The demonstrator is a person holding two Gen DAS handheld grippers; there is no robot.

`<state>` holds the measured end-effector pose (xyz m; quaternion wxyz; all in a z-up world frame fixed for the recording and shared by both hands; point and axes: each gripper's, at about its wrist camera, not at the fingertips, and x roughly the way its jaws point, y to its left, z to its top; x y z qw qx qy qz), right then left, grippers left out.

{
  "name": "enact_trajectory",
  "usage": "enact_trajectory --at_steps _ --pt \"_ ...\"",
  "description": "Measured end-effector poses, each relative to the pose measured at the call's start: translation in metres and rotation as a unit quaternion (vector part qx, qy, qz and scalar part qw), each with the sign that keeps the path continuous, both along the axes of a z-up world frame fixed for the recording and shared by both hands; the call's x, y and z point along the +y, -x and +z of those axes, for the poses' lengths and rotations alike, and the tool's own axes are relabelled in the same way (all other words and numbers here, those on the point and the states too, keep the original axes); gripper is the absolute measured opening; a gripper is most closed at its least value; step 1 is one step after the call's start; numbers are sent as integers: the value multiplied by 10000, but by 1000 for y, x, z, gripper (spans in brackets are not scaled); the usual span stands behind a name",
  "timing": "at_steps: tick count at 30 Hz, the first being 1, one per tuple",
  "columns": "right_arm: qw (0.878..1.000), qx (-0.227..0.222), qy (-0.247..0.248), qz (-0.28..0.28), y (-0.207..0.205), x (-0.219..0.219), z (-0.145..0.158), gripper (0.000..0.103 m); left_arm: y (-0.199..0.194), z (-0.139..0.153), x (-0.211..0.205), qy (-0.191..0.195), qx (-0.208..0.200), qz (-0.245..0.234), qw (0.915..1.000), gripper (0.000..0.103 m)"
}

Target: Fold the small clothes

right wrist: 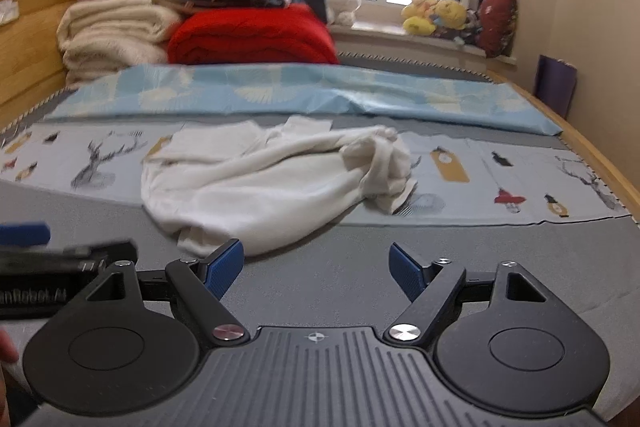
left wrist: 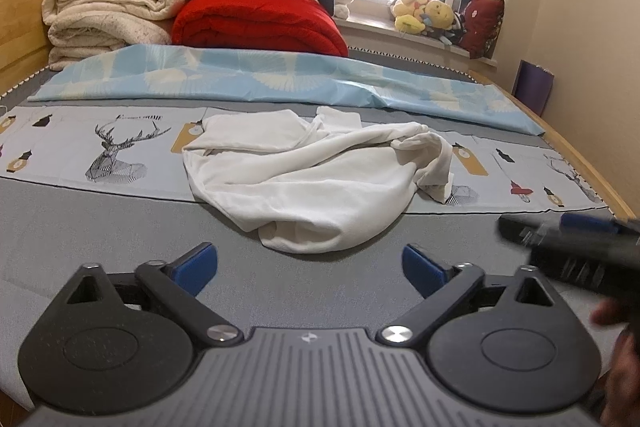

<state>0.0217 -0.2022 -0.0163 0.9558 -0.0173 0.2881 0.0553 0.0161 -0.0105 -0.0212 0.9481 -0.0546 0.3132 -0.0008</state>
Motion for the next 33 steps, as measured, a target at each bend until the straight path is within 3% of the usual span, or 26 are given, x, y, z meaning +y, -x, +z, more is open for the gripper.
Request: enact_trajectory --at_steps 2,4,5,8,9,11,14,16,18,20,25,30,33 --pt "9999 -55 -112 -112 -4 -10 7 78 -1 -1 0 -42 25 21 10000 83" --pt "9995 -172 -205 -140 -12 -22 16 78 -4 -2 2 14 90 22 10000 64" --pt "9992 -251 -277 -133 -17 -28 20 76 -6 -2 4 81 127 6 9999 60" --pt "9981 -485 -350 -149 -33 -45 25 56 -21 -6 9 316 404 -99 9986 51" --pt "9976 -577 -315 -208 -37 -50 24 55 -30 -10 11 337 577 -165 9976 48" --pt "9978 -490 -298 -338 -41 -59 9 50 -51 -19 13 264 907 -316 9950 48" --pt "9989 113 -170 -414 -51 -67 -8 36 -86 -43 20 51 1301 -500 9902 48" --pt "9989 130 -300 -351 -53 -70 -10 36 -109 -62 24 -145 1522 -524 9868 48" --pt "9988 250 -294 -291 -59 -72 -14 36 -133 -77 31 -85 1690 -325 9850 48" --pt "9984 359 -348 -252 -64 -74 -17 36 -153 -88 36 98 1743 -270 9843 48" --pt "9992 212 -279 -171 -67 -76 -12 38 -195 -116 34 141 1818 -159 9831 52" --pt "9993 262 -214 -128 -72 -86 -11 39 -221 -136 23 -59 1817 -28 9833 53" --pt "9992 277 -198 -221 -76 -94 -10 40 -227 -133 13 -180 1716 -267 9846 8"
